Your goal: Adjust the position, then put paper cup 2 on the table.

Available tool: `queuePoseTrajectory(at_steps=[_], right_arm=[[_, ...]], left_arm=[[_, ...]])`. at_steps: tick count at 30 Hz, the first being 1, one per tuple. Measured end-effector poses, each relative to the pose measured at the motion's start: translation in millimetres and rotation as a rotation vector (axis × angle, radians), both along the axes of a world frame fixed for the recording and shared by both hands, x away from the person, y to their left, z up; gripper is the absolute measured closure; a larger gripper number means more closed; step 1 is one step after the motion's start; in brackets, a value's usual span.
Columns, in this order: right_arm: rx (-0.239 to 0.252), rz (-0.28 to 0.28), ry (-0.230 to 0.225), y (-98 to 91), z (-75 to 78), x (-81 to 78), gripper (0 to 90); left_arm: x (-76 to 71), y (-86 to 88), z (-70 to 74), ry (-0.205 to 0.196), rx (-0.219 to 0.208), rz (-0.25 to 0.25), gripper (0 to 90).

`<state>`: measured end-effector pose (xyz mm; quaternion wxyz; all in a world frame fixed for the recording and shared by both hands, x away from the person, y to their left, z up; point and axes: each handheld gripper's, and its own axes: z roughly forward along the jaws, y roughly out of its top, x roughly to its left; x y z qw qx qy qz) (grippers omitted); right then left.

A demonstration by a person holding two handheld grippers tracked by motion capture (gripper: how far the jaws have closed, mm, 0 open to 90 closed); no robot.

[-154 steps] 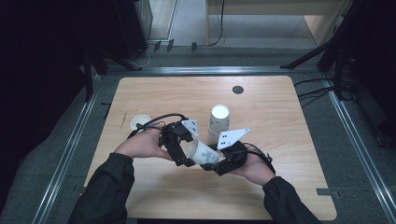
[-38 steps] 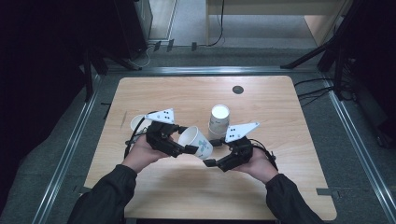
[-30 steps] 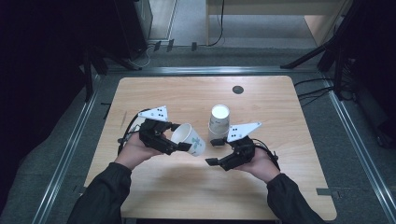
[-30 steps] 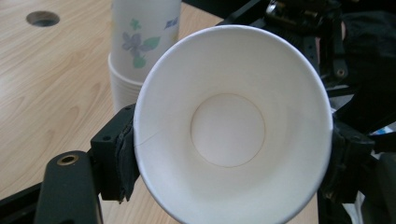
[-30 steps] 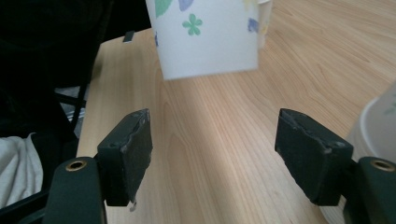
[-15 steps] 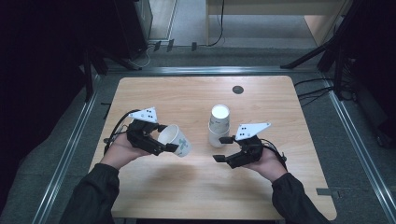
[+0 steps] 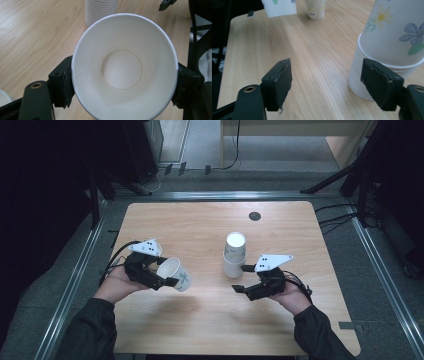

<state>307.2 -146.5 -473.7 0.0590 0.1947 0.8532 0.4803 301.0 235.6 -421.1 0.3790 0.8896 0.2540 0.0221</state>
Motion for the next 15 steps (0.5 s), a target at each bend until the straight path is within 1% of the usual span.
queuePoseTrajectory(at_steps=[3,6,8,11,15], right_arm=[[-0.012,-0.018,-0.006,-0.3,-0.9,1.2,24.3],[-0.012,-0.038,0.023,-2.3,-2.2,3.1,23.9],[-0.010,-0.047,0.041,-4.9,-3.5,4.8,23.9],[-0.010,-0.051,0.036,-6.9,-3.4,6.2,23.8],[-0.023,-0.049,0.029,-8.3,-3.4,5.3,22.5]], left_arm=[[-1.6,6.6,-1.6,0.001,0.022,0.007,21.9],[-2.2,12.7,-2.2,0.005,0.027,0.013,21.9],[-1.7,16.3,-2.9,0.006,0.040,0.016,21.9],[-1.7,20.4,-4.2,0.008,0.053,0.028,21.9],[-1.0,25.6,-5.4,0.009,0.064,0.042,21.9]])
